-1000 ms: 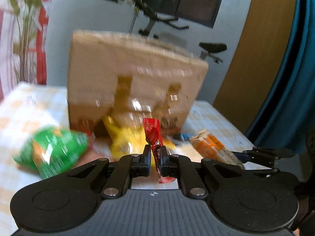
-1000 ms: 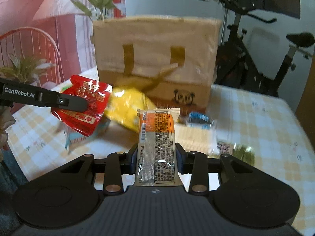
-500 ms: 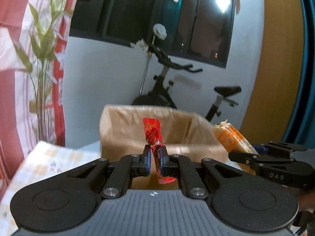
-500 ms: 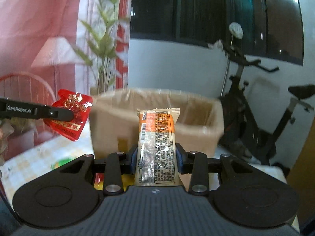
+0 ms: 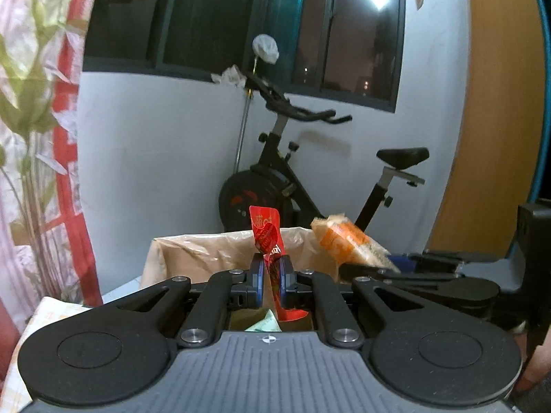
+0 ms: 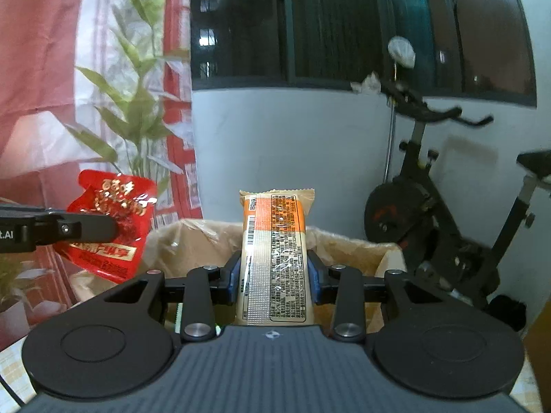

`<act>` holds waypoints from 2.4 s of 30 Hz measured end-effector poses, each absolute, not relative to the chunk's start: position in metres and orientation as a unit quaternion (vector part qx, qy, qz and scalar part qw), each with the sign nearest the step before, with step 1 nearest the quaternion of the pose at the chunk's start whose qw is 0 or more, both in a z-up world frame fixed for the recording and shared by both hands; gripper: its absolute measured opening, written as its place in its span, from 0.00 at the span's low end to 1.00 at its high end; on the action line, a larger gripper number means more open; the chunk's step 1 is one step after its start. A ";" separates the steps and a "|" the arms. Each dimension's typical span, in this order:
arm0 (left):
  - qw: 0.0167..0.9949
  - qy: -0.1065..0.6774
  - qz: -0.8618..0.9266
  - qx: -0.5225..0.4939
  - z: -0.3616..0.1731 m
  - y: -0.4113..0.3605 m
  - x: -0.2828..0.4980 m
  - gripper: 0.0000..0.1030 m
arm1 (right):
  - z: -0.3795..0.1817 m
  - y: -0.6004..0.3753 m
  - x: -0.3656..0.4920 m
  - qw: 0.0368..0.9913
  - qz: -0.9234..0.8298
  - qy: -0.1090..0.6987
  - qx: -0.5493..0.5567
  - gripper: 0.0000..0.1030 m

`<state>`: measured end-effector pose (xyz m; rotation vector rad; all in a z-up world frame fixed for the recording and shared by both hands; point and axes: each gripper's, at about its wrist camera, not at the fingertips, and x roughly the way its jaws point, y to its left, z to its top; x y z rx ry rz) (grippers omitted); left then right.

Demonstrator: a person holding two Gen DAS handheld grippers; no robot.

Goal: Organize snacks
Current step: 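Carry both snacks over the box and open both tools to drop them, then move both tools back from the box toward the snack pile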

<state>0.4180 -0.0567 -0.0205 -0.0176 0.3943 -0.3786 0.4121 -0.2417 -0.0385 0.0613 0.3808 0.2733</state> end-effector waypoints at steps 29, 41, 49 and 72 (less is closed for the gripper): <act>0.959 0.238 -0.153 -0.021 -0.046 0.000 0.290 0.50 | -0.050 -0.266 0.260 0.967 0.058 0.243 0.057 0.76; 0.963 0.249 -0.093 -0.043 -0.070 0.056 0.237 0.55 | -0.088 -0.234 0.225 0.952 0.067 0.290 0.069 0.77; 0.964 0.251 -0.078 -0.049 -0.084 0.054 0.221 0.70 | -0.094 -0.235 0.210 0.957 0.091 0.261 0.088 0.88; 0.960 0.275 -0.029 -0.053 -0.118 0.059 0.219 0.89 | -0.136 -0.248 0.213 0.955 0.062 0.275 0.087 1.00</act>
